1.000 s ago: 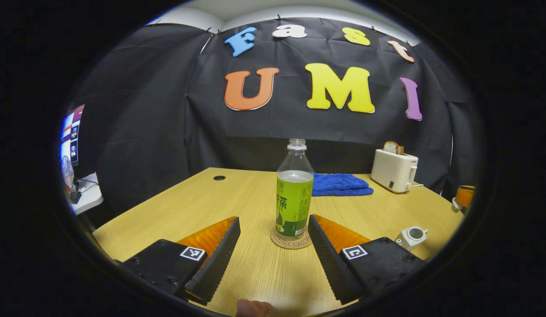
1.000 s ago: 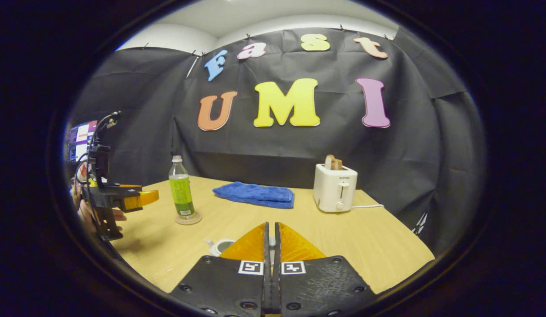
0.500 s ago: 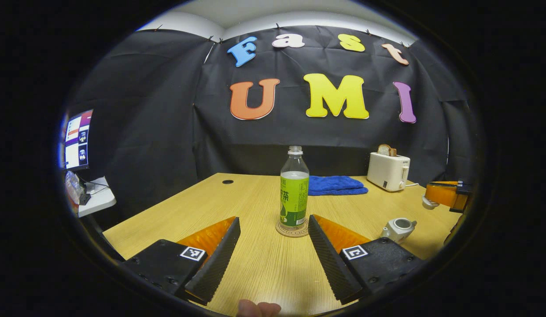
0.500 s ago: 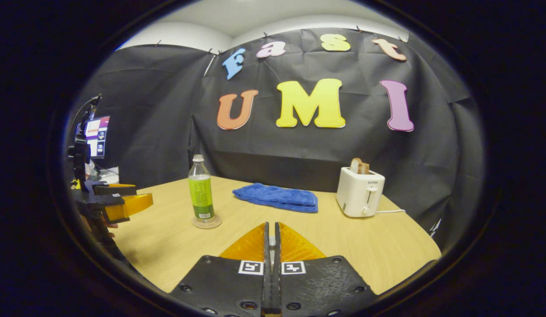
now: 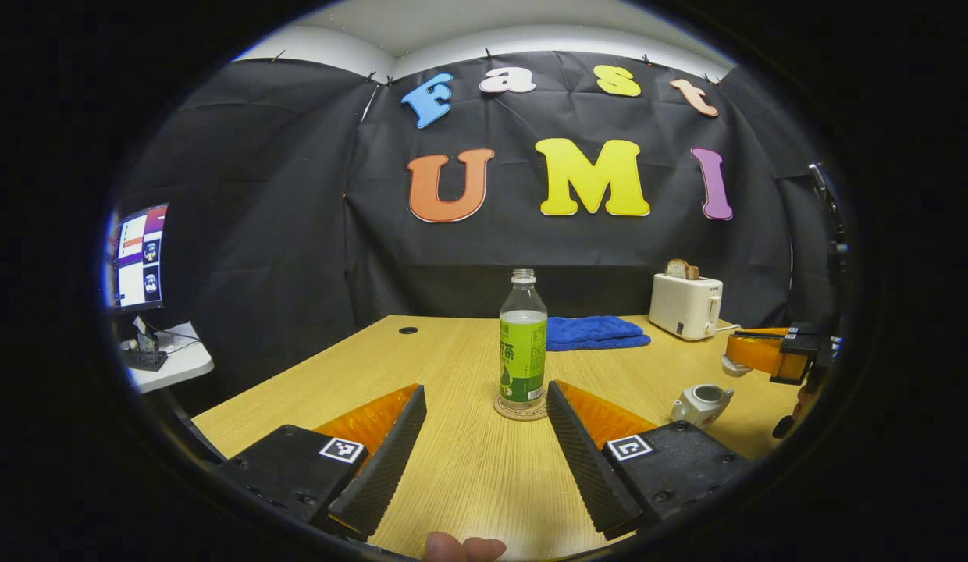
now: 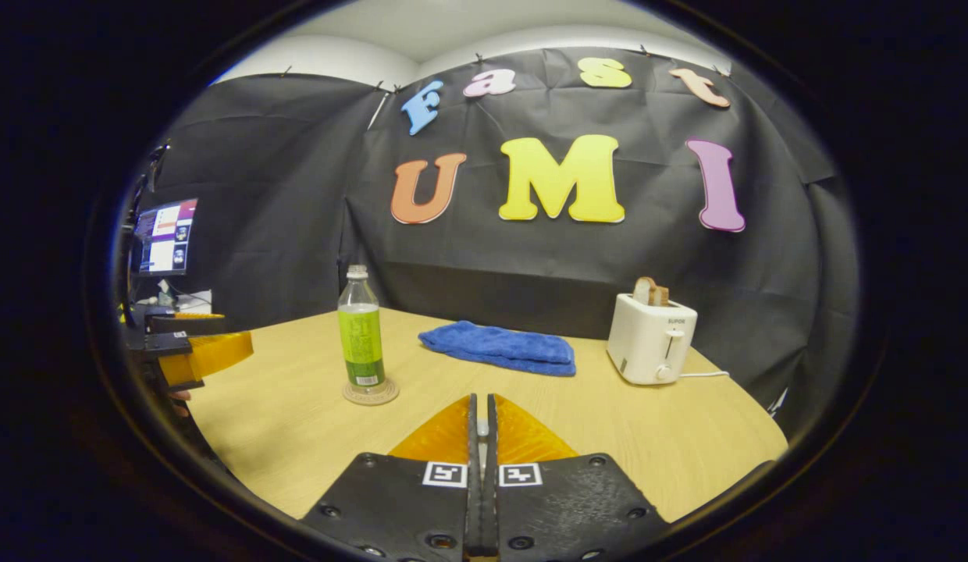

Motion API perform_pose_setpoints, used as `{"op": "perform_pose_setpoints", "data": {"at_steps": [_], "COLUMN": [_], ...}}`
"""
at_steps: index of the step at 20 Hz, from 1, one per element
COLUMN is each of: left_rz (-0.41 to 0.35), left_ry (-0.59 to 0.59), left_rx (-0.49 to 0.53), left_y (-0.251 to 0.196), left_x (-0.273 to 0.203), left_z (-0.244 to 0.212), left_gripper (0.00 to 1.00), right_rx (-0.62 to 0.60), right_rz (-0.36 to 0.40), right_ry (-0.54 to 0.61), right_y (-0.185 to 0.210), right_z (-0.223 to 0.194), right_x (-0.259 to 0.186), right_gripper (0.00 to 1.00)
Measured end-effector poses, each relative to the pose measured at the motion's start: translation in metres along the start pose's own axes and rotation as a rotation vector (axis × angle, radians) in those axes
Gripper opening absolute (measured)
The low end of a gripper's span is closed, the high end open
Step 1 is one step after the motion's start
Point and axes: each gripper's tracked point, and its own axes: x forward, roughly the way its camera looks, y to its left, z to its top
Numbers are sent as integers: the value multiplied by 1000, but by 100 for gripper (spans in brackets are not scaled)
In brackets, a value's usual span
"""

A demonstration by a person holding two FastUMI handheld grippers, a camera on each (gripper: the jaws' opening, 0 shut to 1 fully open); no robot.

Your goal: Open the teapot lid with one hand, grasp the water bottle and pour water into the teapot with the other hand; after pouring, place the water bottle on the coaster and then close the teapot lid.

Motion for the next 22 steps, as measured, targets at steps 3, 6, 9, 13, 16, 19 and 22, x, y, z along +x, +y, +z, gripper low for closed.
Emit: {"op": "perform_pose_setpoints", "data": {"at_steps": [3, 6, 9, 13, 16, 19, 22], "left_rz": [8, 21, 30, 35, 34, 33, 31], "left_ry": [-2, -11, -7, -1, -3, -4, -8], "left_rx": [8, 10, 9, 8, 6, 7, 10], "left_y": [3, 8, 12, 14, 15, 14, 12], "left_x": [-7, -13, -15, -14, -15, -16, -15], "left_z": [0, 2, 0, 0, 0, 2, 4], "left_gripper": [97, 96, 97, 96, 96, 96, 96], "right_rx": [2, 4, 4, -8, -7, -4, 2], "right_rz": [17, 26, 27, 24, 25, 22, 23], "right_ry": [12, 32, 37, 35, 31, 30, 24], "right_y": [5, 6, 6, 6, 5, 5, 4], "right_z": [-8, -20, -25, -28, -31, -33, -35], "right_x": [10, 18, 23, 27, 28, 27, 26], "right_gripper": [0, 0, 0, 0, 0, 0, 0]}}
